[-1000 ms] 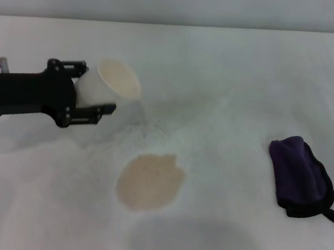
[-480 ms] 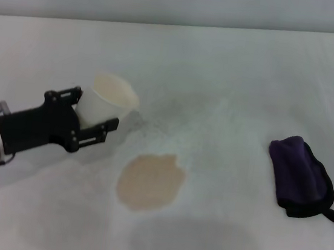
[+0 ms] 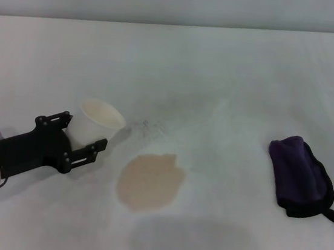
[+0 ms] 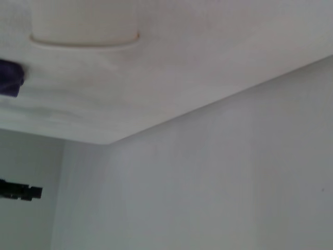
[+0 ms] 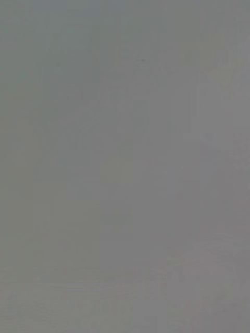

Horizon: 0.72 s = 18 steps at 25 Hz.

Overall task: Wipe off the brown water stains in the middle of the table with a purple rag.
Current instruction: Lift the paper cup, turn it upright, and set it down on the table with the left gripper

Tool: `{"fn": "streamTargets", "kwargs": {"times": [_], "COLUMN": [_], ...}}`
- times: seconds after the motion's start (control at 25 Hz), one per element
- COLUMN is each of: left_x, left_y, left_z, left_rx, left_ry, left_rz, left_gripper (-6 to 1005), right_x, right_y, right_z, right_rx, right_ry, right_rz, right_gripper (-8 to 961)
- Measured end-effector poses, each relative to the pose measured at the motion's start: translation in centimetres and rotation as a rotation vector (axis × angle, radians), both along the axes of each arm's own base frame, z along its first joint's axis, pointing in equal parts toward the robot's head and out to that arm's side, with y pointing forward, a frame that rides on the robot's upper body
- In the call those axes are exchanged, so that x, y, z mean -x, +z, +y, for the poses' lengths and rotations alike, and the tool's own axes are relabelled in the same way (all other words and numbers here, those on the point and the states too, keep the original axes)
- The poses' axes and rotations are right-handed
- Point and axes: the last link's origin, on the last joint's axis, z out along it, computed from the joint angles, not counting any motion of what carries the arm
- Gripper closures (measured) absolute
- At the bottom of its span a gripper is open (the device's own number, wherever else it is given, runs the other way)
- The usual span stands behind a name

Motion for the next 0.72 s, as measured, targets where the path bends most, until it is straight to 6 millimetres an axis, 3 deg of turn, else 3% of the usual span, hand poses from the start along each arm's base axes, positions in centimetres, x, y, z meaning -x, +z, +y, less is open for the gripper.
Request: {"fn": "streamTargets", "kwargs": {"times": [0.72], "left_x": [3.5], "left_y": [-0.2], "left_z": [-4.4], "left_rx": [0.0], "left_ry": [0.054], "left_rz": [0.037], "left_gripper": [334], "right_x": [-0.1], "right_y": [0.0], "right_z": [0.0], "right_rx": [0.004], "right_ry": [-0.009], "right_rz": [0.0], "right_gripper": [97]}}
